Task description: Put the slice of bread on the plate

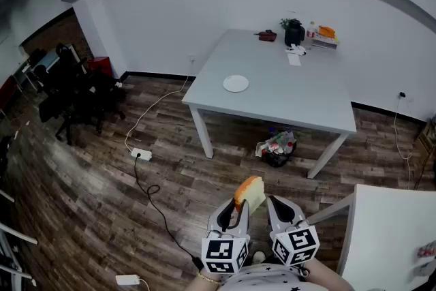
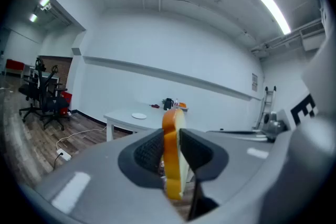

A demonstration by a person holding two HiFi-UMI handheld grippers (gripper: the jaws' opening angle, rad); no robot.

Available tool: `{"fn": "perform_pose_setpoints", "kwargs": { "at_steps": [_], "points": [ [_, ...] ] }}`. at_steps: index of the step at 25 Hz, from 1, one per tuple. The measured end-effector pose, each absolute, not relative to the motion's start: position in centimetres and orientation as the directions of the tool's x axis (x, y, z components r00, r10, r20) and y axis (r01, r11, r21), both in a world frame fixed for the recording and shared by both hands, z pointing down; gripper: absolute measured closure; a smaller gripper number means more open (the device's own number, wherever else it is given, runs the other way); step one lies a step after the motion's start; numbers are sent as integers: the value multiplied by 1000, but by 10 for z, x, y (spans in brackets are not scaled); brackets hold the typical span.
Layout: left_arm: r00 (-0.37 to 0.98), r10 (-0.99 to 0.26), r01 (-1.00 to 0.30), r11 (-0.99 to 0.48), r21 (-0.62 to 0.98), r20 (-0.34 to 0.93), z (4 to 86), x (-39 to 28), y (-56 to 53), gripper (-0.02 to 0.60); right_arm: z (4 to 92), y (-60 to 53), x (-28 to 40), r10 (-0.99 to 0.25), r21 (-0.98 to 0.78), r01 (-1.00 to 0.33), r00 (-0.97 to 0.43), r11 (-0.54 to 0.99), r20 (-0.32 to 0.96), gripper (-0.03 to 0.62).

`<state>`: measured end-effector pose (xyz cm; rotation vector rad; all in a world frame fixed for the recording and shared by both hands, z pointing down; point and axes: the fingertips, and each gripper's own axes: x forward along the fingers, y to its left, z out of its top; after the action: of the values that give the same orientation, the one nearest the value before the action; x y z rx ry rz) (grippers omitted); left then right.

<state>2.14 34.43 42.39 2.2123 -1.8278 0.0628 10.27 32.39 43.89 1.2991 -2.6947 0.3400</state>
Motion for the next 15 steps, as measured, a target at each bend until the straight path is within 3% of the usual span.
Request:
{"fn": "perform_pose_setpoints", "kwargs": {
  "at_steps": [15],
  "points": [
    [187,-956,-970,-143,199,226,438,-37,335,483,454,320,43,-728,-150,-768,-638,622,249,595]
  ]
}}
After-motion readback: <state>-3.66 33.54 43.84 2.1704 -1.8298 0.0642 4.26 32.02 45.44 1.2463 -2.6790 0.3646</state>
